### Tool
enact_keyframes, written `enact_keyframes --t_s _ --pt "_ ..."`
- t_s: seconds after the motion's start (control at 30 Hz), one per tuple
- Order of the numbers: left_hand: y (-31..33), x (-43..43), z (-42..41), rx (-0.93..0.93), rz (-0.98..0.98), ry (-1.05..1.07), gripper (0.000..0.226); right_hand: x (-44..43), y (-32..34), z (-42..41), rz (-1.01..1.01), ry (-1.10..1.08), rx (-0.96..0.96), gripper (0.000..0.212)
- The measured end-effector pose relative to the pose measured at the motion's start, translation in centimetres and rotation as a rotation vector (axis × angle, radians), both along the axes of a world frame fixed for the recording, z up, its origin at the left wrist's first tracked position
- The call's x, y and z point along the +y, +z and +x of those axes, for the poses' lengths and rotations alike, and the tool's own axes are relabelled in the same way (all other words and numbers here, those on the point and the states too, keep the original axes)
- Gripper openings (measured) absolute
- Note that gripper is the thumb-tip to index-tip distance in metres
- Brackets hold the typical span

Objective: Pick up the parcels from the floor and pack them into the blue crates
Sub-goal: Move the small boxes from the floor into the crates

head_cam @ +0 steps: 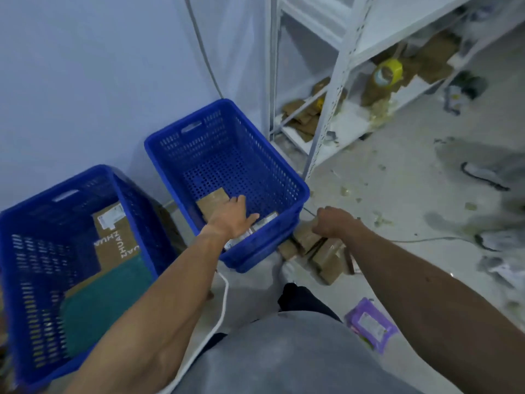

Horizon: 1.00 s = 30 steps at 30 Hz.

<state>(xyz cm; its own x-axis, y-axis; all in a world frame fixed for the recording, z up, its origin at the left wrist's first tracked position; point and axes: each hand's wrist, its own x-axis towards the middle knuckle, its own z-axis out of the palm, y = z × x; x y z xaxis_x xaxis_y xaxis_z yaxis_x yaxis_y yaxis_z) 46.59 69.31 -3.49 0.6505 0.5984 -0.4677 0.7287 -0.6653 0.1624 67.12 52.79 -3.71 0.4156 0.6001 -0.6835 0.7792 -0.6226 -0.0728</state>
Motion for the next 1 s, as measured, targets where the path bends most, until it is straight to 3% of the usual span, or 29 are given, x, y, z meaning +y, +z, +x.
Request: enact_keyframes --t_s 0.2,0.33,0.7,1.0 --pt "1.6 -5.0 -2.1 -0.09 0.015 -0.189 0.071 -7.1 1.8 -3.4 0.039 -0.11 -0.078 0.055" --pt "2.0 -8.3 -2.3 -0.112 0.005 -0.297 0.066 -12.6 2.7 -5.7 0.043 -0.196 -0.116 0.052" --pt "2.6 -20.3 3.7 -0.061 -0.011 -0.559 0.064 -27.8 3.4 -6.6 0.058 -0.49 -0.162 0.052" --pt "0.5 -34.8 10.0 -0.002 -0.081 -0.581 0.059 -42.9 0.2 -4.4 0.027 -0.628 -0.118 0.048"
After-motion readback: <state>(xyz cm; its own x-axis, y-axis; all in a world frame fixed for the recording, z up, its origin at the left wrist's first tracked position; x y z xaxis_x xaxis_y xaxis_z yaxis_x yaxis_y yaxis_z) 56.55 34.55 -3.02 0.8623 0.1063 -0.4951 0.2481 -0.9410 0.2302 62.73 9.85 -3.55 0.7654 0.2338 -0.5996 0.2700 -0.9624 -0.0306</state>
